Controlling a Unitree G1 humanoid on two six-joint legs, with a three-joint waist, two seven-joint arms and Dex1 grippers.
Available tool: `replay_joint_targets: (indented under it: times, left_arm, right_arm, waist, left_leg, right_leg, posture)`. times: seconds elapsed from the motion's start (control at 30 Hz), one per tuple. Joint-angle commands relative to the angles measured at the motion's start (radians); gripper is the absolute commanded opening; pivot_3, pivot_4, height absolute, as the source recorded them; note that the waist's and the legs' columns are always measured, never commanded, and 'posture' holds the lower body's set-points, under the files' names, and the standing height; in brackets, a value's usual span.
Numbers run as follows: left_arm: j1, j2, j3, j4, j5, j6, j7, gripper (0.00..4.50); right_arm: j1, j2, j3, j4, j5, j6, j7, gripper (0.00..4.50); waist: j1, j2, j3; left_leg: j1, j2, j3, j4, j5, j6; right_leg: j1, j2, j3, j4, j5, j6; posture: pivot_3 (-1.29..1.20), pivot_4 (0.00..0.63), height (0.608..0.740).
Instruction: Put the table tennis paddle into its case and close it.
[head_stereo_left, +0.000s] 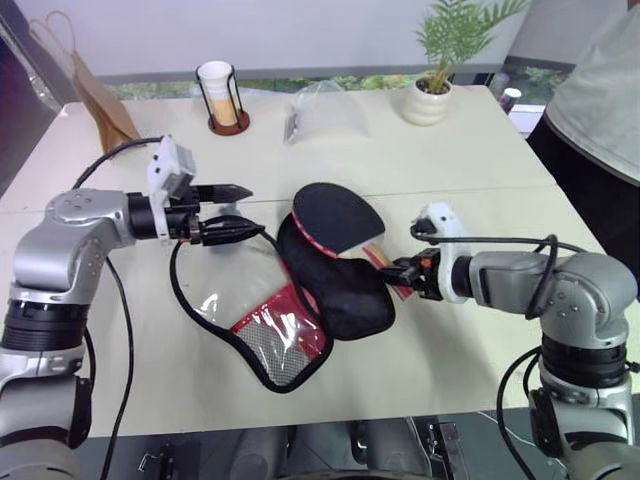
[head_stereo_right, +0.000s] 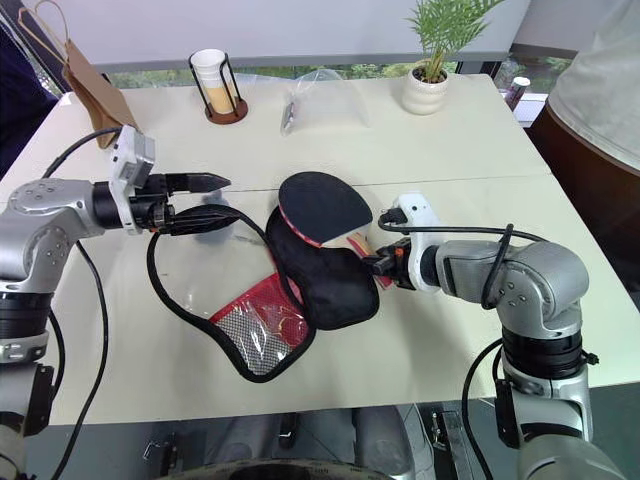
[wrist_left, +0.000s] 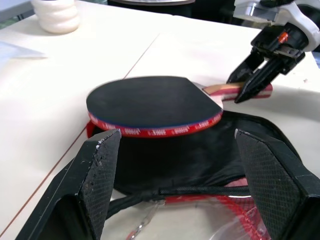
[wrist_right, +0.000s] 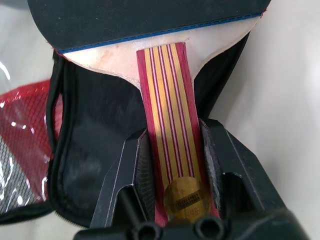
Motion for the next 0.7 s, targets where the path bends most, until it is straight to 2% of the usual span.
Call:
replay_joint_targets:
  times: [0.03, 0.23, 0.3, 0.33, 0.43, 0.47, 0.57, 0.63, 0.7]
  left_arm:
    - [-0.002, 0.008, 0.009, -0.026, 0.0, -0.003, -0.006, 3.78]
    - [0.007, 0.009, 0.008, -0.033, -0.001, 0.003, -0.007, 3.78]
    - [0.009, 0.012, 0.008, -0.032, 0.001, 0.003, -0.009, 3.78]
    - [0.009, 0.014, 0.009, -0.031, 0.0, 0.004, -0.01, 3.78]
    - [0.006, 0.017, 0.009, -0.027, 0.002, 0.004, -0.012, 3.78]
    - [0.006, 0.018, 0.01, -0.024, 0.003, 0.003, -0.013, 3.78]
    - [0.006, 0.019, 0.01, -0.02, 0.005, 0.0, -0.014, 3.78]
    - [0.006, 0.021, 0.011, -0.014, 0.007, -0.005, -0.018, 3.78]
    - [0.007, 0.031, 0.01, -0.005, 0.018, -0.017, -0.03, 3.78]
  right_arm:
    - [-0.014, -0.013, -0.016, -0.016, 0.205, 0.007, -0.154, 0.94]
    - [-0.03, 0.011, -0.012, 0.062, 0.434, 0.007, -0.423, 0.94]
    - [-0.04, 0.026, -0.003, 0.094, 0.499, -0.005, -0.51, 1.98]
    - [-0.045, 0.019, 0.015, 0.109, 0.549, -0.03, -0.559, 2.28]
    - [-0.064, -0.052, 0.108, 0.133, 0.754, -0.146, -0.679, 3.77]
    - [-0.086, -0.089, 0.145, 0.129, 0.847, -0.198, -0.69, 4.37]
    - [-0.146, -0.182, 0.221, 0.112, 0.998, -0.301, -0.68, 4.47]
    - [-0.194, -0.237, 0.214, 0.112, 1.005, -0.315, -0.598, 4.47]
    - [-0.242, -0.31, 0.171, 0.084, 0.841, -0.262, -0.399, 4.47]
  waist:
    - [-0.002, 0.0, 0.0]
    - [0.001, 0.0, 0.0]
    - [0.001, 0.0, 0.0]
    - [0.001, 0.0, 0.0]
    - [0.0, 0.0, 0.0]
    - [0.0, 0.0, 0.0]
    - [-0.001, 0.0, 0.0]
    - [-0.001, 0.0, 0.0]
    - [0.001, 0.0, 0.0]
  left_leg:
    - [0.0, 0.0, 0.0, 0.0, 0.0, 0.0]
    - [0.0, 0.0, 0.0, 0.0, 0.0, 0.0]
    - [0.0, 0.0, 0.0, 0.0, 0.0, 0.0]
    - [0.0, 0.0, 0.0, 0.0, 0.0, 0.0]
    - [0.0, 0.0, 0.0, 0.0, 0.0, 0.0]
    - [0.0, 0.0, 0.0, 0.0, 0.0, 0.0]
    - [0.0, 0.0, 0.001, 0.0, 0.0, 0.001]
    - [0.0, 0.001, 0.001, 0.001, 0.0, 0.001]
    - [0.0, 0.001, 0.001, 0.001, -0.001, 0.002]
  right_leg:
    - [0.0, 0.0, 0.0, 0.0, 0.0, 0.0]
    - [0.0, 0.0, 0.0, 0.0, 0.0, 0.0]
    - [0.0, 0.0, 0.0, 0.0, 0.0, 0.0]
    - [0.0, 0.0, 0.0, 0.0, 0.0, 0.0]
    - [0.0, 0.0, 0.0, 0.0, 0.0, 0.0]
    - [0.0, 0.0, 0.0, 0.0, 0.0, 0.0]
    - [0.0, 0.0, 0.0, 0.0, 0.0, 0.0]
    - [0.0, 0.0, 0.0, -0.001, 0.0, 0.0]
    - [0.001, 0.001, 0.0, -0.001, 0.0, 0.0]
  posture:
    - [0.0, 0.15, 0.74]
    - [0.0, 0.15, 0.74]
    - [0.0, 0.15, 0.74]
    - [0.0, 0.15, 0.74]
    - [0.0, 0.15, 0.74]
    - [0.0, 0.15, 0.74]
    - [0.0, 0.15, 0.74]
    - [0.0, 0.15, 0.74]
    - [0.0, 0.15, 0.74]
